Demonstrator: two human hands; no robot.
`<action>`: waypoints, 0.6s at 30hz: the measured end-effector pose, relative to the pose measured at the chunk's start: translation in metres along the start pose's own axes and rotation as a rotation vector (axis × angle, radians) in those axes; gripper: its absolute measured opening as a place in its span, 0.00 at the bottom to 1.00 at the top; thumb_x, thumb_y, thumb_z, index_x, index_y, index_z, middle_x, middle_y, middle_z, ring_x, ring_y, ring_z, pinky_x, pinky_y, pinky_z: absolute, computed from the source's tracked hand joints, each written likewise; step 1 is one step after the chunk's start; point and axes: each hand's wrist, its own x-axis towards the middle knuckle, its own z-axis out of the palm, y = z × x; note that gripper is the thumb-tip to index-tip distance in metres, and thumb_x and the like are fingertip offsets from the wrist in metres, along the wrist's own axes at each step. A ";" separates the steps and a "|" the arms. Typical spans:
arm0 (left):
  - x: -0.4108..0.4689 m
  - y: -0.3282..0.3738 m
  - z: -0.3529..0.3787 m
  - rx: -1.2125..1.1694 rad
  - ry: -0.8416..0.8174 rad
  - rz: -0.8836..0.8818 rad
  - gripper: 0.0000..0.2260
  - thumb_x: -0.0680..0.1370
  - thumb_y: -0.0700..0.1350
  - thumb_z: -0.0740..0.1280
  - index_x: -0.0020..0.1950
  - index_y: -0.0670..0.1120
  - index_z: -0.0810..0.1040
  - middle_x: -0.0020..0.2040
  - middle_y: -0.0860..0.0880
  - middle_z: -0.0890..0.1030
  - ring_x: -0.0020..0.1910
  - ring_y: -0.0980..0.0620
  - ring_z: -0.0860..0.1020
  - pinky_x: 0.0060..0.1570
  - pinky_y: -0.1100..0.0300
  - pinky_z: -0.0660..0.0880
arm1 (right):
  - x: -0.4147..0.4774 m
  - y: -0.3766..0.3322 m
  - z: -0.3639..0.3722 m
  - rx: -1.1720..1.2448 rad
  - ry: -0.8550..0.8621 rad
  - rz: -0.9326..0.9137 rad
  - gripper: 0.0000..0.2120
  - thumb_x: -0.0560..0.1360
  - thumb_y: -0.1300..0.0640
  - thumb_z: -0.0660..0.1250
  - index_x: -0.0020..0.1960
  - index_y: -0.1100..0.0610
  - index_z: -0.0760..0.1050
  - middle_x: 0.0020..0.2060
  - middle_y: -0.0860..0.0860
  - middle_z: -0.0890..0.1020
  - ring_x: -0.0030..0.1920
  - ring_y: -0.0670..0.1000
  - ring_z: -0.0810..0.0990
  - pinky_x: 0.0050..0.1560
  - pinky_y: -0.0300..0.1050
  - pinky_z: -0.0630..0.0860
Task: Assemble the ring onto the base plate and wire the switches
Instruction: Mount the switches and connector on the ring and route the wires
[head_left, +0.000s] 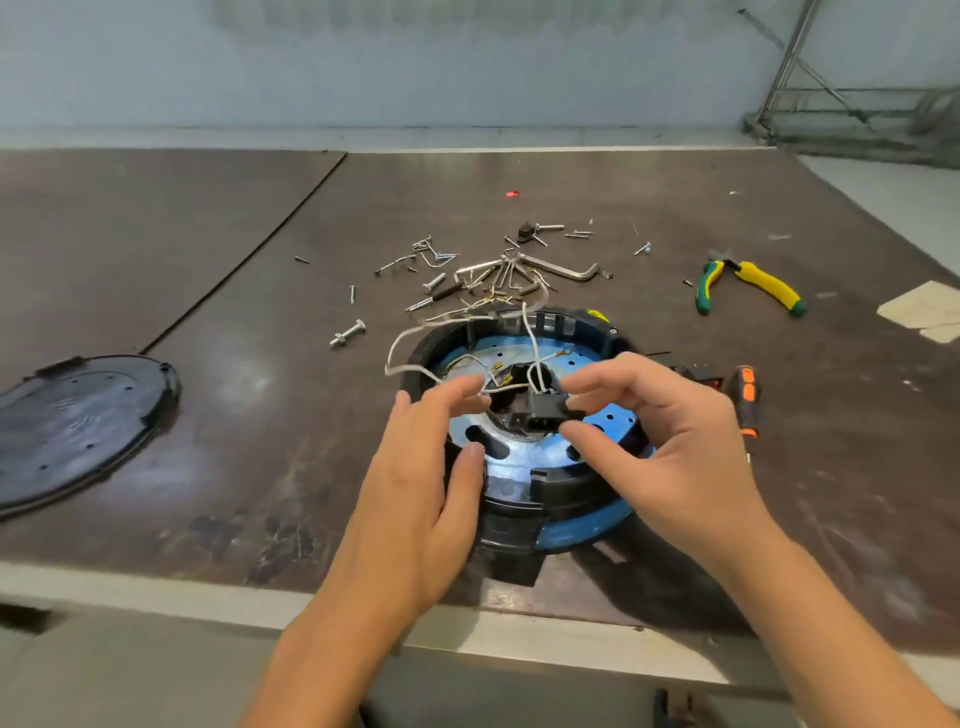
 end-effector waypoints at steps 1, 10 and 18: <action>0.002 -0.002 0.000 0.000 0.005 -0.002 0.20 0.80 0.44 0.60 0.71 0.56 0.66 0.66 0.61 0.75 0.68 0.63 0.71 0.71 0.41 0.66 | 0.000 -0.001 0.000 -0.010 0.007 -0.007 0.15 0.72 0.62 0.74 0.56 0.47 0.79 0.47 0.39 0.82 0.50 0.49 0.83 0.53 0.37 0.76; 0.005 -0.012 -0.008 -0.032 -0.053 0.066 0.25 0.80 0.49 0.63 0.76 0.59 0.61 0.69 0.67 0.69 0.68 0.67 0.69 0.65 0.71 0.65 | -0.001 -0.006 0.002 -0.019 -0.012 -0.040 0.16 0.71 0.63 0.74 0.57 0.53 0.80 0.44 0.42 0.82 0.47 0.49 0.83 0.52 0.40 0.78; 0.006 -0.021 -0.014 -0.009 -0.113 0.123 0.29 0.79 0.48 0.68 0.77 0.60 0.59 0.73 0.64 0.66 0.73 0.61 0.66 0.70 0.65 0.65 | 0.001 -0.009 0.000 -0.068 -0.074 -0.060 0.17 0.71 0.63 0.76 0.58 0.53 0.80 0.42 0.46 0.83 0.46 0.47 0.83 0.53 0.43 0.79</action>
